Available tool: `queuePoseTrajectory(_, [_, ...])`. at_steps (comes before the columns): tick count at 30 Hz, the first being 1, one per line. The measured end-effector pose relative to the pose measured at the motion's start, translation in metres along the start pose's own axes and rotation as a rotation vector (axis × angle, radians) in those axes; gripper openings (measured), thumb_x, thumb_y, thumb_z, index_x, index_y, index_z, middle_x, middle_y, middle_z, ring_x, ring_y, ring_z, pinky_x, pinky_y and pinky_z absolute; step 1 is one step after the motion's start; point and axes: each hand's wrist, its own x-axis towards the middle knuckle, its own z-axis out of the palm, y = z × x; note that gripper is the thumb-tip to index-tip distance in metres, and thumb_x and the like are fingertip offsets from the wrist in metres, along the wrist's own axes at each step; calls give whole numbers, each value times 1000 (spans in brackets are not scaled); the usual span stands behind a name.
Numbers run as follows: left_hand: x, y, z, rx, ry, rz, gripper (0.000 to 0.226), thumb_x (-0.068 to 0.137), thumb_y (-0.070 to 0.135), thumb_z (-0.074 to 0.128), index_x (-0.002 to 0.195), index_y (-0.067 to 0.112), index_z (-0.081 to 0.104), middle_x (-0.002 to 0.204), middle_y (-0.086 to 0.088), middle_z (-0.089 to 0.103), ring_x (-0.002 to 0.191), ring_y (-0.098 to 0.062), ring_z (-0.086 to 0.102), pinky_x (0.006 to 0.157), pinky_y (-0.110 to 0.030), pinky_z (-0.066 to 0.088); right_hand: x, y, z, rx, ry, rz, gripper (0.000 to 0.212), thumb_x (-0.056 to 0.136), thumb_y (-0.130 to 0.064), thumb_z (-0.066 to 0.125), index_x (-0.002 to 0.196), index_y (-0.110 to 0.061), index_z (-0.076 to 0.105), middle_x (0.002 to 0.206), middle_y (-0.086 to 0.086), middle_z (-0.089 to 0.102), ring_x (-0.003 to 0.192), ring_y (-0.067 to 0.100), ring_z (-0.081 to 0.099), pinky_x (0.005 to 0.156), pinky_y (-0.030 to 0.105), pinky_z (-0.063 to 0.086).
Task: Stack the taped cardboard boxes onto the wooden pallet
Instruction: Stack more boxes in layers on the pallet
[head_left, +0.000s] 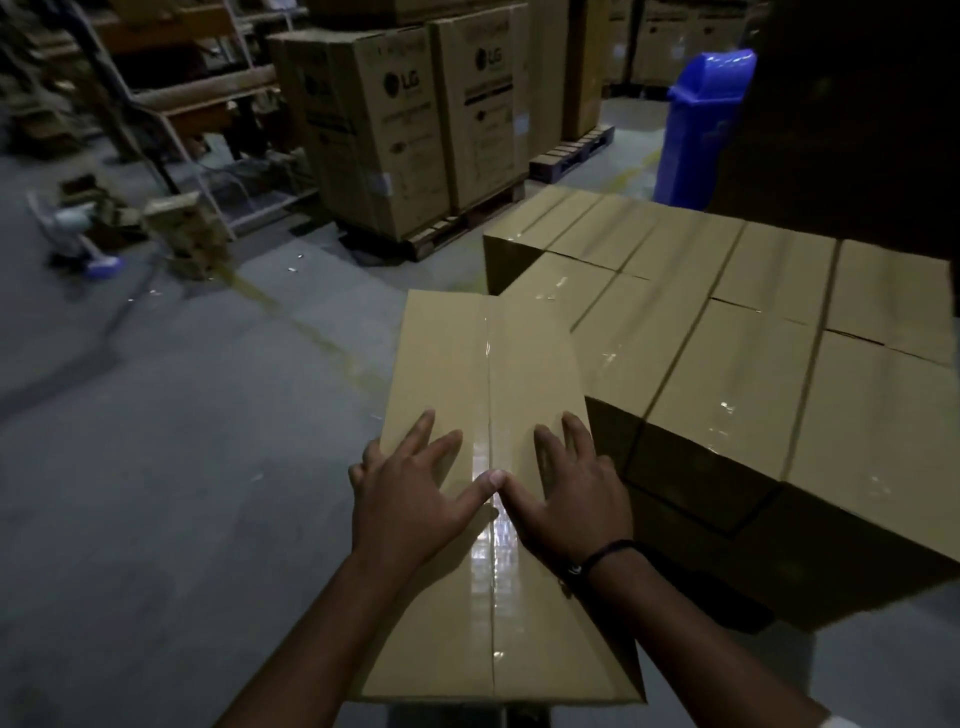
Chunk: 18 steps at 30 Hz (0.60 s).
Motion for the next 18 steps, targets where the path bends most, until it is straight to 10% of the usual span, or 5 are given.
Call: queuePoseTrajectory(18, [298,-172,-2,-69,31,-122,84,74,97,32,136,47,59,162,20,31,144,-32,33,110,-56,29,292,-150,128,28,-18,-21,79,86,-85,35,150,-38,32,166,-6,14,132,32,46,96,41,50])
